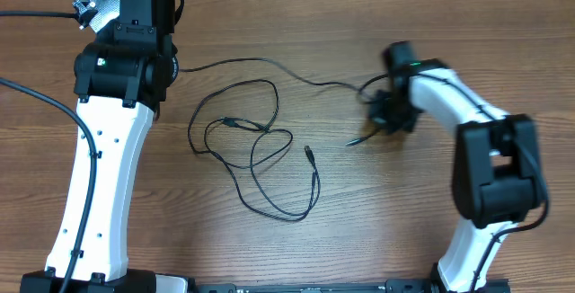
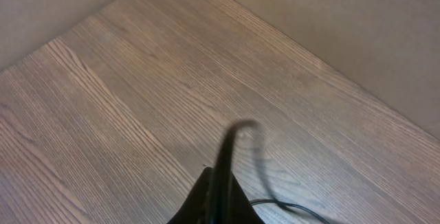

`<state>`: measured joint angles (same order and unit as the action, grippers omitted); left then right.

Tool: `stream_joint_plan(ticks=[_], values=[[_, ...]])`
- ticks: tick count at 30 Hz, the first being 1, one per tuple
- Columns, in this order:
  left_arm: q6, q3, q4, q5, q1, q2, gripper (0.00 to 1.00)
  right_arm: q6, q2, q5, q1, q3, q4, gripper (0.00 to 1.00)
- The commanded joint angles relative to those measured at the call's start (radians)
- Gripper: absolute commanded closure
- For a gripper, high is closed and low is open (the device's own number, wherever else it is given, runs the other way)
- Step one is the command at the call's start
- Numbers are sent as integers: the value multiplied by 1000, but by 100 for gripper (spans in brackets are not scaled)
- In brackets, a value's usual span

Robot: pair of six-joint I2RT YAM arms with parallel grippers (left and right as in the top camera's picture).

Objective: Untangle cables

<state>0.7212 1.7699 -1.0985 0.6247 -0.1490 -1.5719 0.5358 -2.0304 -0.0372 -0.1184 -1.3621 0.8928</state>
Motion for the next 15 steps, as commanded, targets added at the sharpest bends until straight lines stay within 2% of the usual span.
stream_joint_plan(ticks=[1,6,9,15], values=[[-36,13,2,7,-1,-23,96,11,-32,84,149,-6,6,96],[-41,13,4,4,-1,-54,96,-29,-32,45,351,-19,-1,96],[-46,13,11,-53,-2,-88,96,-97,-32,-2,462,-34,-24,96],[-296,13,95,-304,-15,-161,96,-122,-32,-2,549,-54,-53,96]])
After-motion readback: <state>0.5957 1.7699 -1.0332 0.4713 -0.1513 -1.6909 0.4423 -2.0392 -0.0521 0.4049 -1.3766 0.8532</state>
